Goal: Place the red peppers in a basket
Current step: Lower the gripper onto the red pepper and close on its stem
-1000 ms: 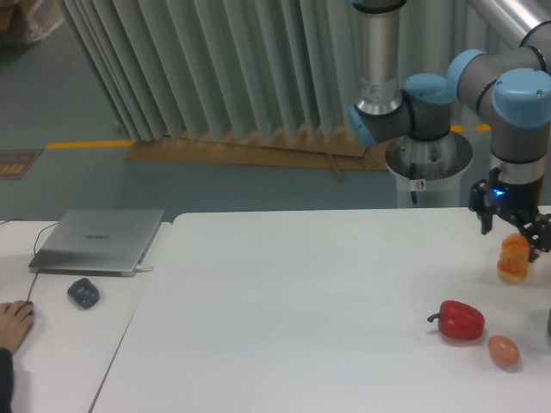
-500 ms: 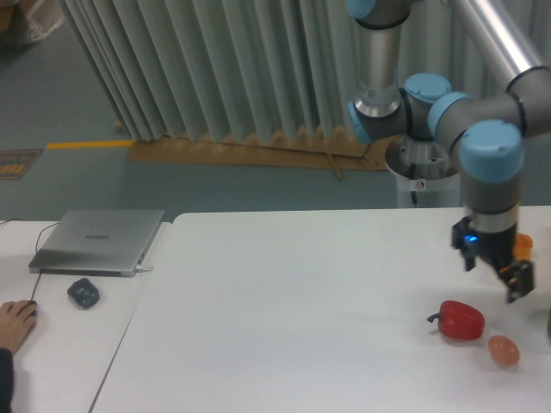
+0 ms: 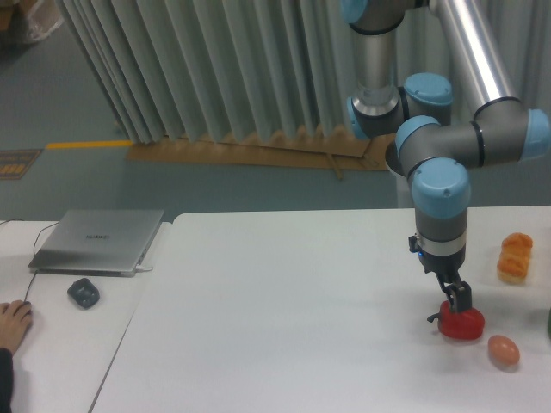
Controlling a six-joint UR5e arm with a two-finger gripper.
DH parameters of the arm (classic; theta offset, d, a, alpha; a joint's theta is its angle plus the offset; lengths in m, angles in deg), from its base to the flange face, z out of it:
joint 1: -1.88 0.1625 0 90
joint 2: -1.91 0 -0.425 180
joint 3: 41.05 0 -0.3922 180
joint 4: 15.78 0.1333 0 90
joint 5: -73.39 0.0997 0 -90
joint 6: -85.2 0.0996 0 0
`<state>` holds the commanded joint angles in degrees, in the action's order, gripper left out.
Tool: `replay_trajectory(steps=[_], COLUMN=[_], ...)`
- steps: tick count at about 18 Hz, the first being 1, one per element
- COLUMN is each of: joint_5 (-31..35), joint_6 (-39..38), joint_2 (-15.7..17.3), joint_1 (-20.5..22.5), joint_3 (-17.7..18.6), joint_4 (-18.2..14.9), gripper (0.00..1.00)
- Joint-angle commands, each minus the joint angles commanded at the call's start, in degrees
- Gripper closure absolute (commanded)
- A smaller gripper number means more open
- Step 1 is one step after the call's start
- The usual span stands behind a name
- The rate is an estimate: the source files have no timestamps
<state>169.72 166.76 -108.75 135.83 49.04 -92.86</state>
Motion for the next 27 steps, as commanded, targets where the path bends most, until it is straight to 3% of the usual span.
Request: replay_trajectory(steps=[4, 9, 24, 25, 27], joint_5=[-0.7, -0.4, 0.5, 1.4, 2.4], joint_6=[0.1, 0.2, -0.2, -0.4, -1.1], joint_2=[-0.4, -3.0, -5.8, -5.9, -6.0], joint_1=[1.0, 1.4, 1.7, 1.7, 1.4], joint_3=[-3.5, -3.3, -2.5, -2.5, -2.3], joint_4=[0.4, 4.8, 5.3, 5.2, 5.1], gripper=[0.00, 0.00, 0.00, 0.01, 0.33])
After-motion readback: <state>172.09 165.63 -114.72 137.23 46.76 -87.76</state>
